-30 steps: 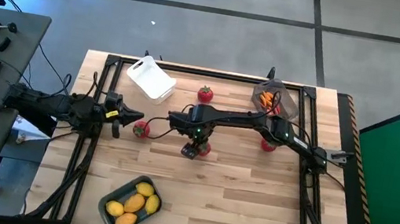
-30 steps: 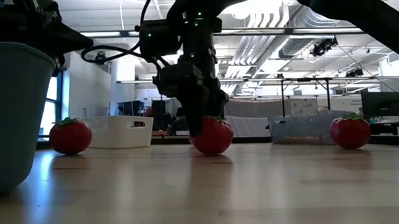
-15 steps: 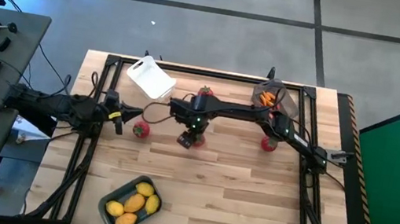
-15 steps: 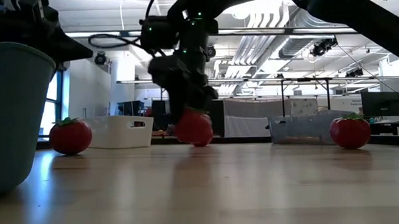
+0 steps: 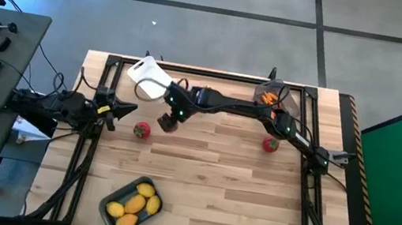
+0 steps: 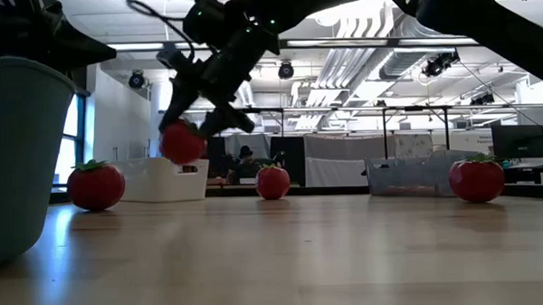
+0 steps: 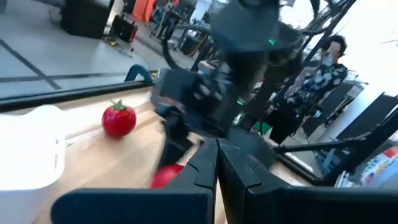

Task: Sort produce into baskets
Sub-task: Put the tomato into the white bin

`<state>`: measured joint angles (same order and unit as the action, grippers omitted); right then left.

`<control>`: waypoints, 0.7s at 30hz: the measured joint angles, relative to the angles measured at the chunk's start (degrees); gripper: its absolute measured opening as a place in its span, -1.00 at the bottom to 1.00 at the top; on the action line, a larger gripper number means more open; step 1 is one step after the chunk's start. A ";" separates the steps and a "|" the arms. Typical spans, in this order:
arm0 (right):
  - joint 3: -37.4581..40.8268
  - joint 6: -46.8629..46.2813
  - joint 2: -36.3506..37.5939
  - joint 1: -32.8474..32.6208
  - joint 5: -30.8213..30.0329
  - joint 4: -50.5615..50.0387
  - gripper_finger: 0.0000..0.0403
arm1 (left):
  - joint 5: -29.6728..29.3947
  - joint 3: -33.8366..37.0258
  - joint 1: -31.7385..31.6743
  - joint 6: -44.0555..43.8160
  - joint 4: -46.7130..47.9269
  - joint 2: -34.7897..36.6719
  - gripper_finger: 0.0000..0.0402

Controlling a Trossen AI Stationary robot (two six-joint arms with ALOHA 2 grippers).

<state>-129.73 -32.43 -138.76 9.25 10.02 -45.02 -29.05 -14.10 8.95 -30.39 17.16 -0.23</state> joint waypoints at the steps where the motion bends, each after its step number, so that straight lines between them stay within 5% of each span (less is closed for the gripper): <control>1: -0.62 -0.45 0.00 0.50 -0.12 1.30 0.04 | 0.12 -0.15 0.00 0.14 -0.61 -0.06 -1.00; 21: -5.16 -2.84 -2.35 8.45 -10.16 18.99 0.03 | 0.71 -0.25 0.00 2.47 -1.29 0.00 -1.00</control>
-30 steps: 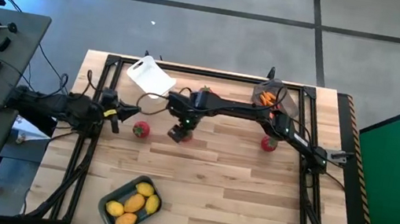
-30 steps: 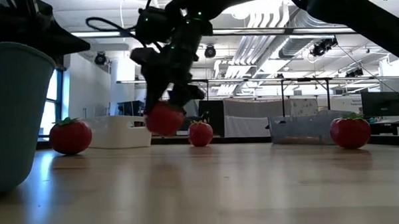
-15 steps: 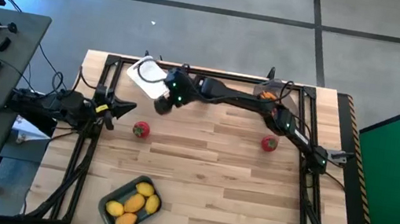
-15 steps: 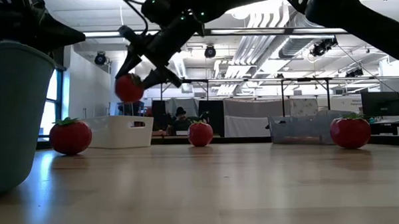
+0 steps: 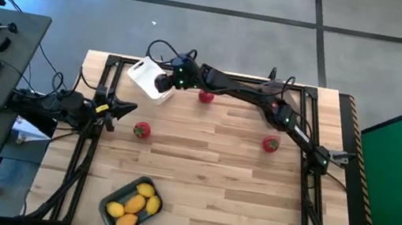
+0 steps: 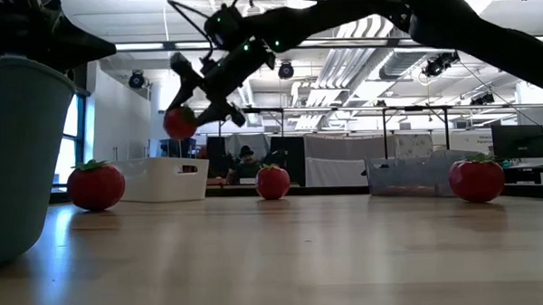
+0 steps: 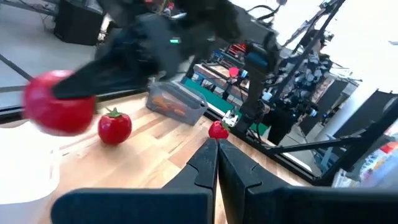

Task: Sort produce into baskets
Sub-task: Put the tomato into the white bin

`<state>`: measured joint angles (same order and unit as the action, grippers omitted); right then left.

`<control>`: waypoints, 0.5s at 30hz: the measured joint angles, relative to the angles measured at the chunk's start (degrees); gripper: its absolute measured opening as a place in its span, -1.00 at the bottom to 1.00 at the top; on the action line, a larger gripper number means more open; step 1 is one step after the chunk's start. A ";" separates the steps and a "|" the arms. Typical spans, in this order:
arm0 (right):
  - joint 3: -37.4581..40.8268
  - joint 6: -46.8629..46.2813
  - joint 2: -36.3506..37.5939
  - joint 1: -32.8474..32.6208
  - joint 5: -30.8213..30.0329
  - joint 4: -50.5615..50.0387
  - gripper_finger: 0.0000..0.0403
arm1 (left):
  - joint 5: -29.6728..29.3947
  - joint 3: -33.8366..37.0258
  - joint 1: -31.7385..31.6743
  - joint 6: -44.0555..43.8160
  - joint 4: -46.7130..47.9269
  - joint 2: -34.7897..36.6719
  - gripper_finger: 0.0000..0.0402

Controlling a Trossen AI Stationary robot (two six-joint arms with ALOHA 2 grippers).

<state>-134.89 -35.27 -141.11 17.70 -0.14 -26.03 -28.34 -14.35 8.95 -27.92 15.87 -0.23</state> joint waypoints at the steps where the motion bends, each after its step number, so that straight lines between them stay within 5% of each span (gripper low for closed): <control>1: 0.02 -0.65 -0.45 0.42 -0.04 0.81 0.03 | 0.56 0.00 0.01 0.05 -0.03 0.00 -1.00; 15: 0.04 -0.46 -3.99 2.96 -0.27 4.10 0.03 | 3.83 0.00 0.00 -0.96 -0.11 -2.68 -1.00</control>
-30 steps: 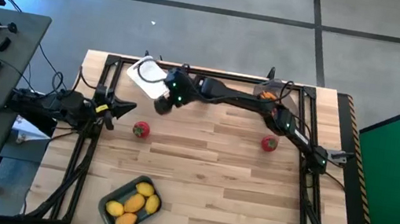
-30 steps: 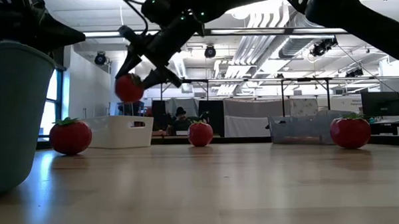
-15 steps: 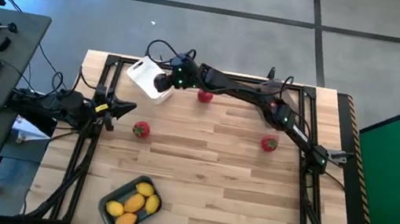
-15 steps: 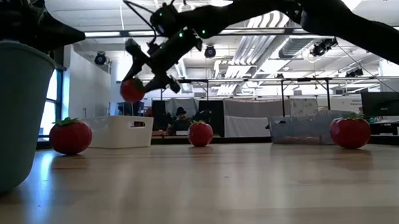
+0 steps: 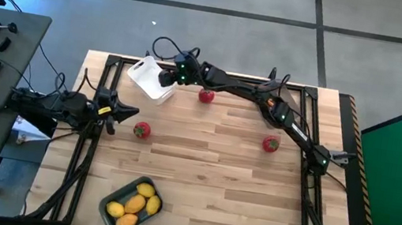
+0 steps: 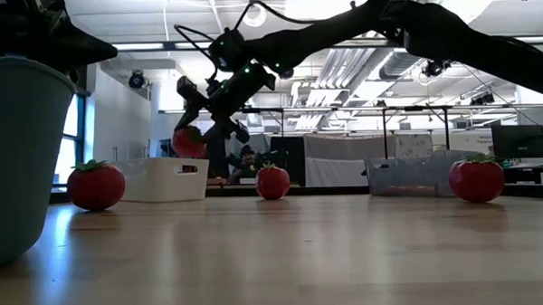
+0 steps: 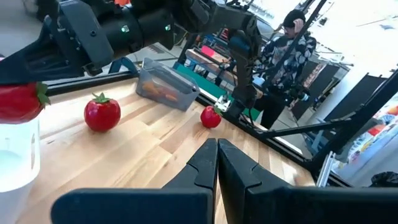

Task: Sort produce into baskets
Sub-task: Put the tomato into the white bin

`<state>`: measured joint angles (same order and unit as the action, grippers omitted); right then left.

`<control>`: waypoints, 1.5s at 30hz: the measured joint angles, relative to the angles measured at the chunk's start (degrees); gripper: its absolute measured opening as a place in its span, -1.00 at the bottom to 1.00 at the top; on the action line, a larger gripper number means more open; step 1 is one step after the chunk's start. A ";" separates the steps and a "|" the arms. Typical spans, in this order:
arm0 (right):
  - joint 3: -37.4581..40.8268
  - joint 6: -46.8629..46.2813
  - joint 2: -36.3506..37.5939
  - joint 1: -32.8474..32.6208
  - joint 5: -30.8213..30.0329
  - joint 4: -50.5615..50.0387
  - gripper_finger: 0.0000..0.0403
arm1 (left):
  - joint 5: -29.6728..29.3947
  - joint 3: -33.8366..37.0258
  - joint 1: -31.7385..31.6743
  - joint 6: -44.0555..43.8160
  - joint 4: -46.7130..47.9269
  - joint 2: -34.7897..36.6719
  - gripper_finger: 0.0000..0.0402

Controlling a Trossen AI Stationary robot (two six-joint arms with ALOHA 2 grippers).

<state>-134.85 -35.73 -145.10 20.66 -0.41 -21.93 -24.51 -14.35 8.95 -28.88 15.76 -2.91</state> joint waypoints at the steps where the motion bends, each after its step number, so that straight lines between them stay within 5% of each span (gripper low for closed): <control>1: 0.00 0.04 -0.15 -0.01 -0.08 0.25 0.03 | -0.02 0.00 0.00 0.00 -0.01 -0.16 -1.00; 29: 0.00 6.84 -3.99 -2.02 -2.90 5.30 0.03 | -2.81 0.00 0.00 0.00 -0.19 -0.29 -1.00; 45: 0.02 8.81 -4.39 -1.52 -5.43 3.67 0.34 | -3.09 0.00 0.00 0.00 -0.21 -0.29 -1.00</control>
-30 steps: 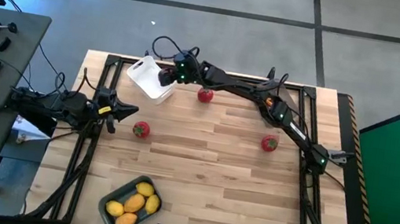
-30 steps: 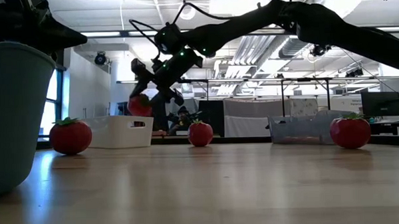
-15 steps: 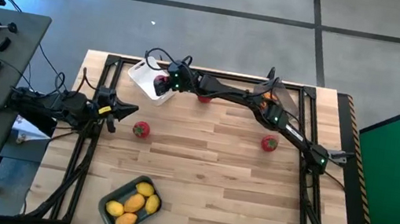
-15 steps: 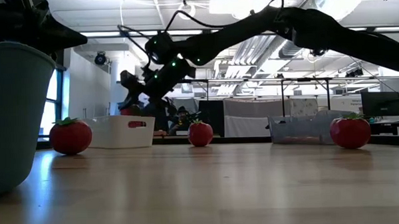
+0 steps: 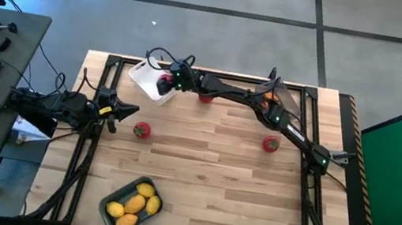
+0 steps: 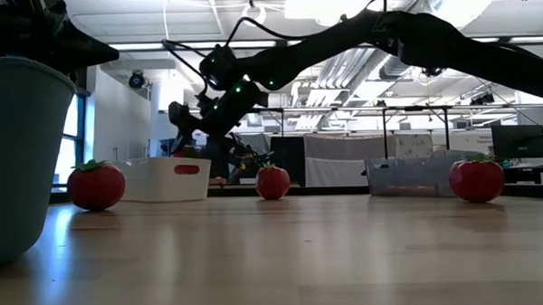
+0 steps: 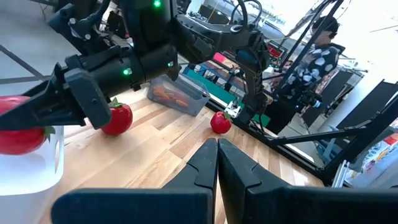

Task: Sort produce into baskets
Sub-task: Put the tomato into the white bin

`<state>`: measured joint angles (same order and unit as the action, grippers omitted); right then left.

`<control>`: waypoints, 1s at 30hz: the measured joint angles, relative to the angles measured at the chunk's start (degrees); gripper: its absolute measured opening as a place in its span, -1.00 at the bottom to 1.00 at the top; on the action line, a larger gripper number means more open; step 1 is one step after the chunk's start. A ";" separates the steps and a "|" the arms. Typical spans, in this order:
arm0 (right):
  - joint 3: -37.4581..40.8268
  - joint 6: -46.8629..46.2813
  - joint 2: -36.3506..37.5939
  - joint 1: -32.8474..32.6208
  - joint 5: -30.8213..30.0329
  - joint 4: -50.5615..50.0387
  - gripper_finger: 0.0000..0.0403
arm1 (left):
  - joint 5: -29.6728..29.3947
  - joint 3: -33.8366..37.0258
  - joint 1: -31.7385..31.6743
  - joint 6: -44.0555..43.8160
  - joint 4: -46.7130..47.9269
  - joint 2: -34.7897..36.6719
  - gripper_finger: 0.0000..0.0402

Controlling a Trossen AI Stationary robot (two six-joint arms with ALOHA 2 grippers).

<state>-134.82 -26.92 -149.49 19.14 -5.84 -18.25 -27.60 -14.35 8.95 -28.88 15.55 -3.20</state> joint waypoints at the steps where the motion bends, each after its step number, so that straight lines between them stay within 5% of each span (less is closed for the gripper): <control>1: 0.00 0.00 0.00 0.02 -0.38 -0.41 0.35 | 0.00 0.00 0.00 0.00 0.00 0.00 -1.00; 23: -0.13 0.46 1.28 -0.33 2.02 -1.58 0.45 | -0.59 0.02 0.00 -0.33 -0.01 0.00 -1.00; 30: -0.22 6.52 7.96 0.17 2.70 -8.05 0.13 | -1.31 0.02 0.01 -0.46 0.06 -0.02 -1.00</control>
<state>-135.04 -20.40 -141.53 19.31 -3.14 -26.30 -28.91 -14.33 8.96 -29.34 15.61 -3.22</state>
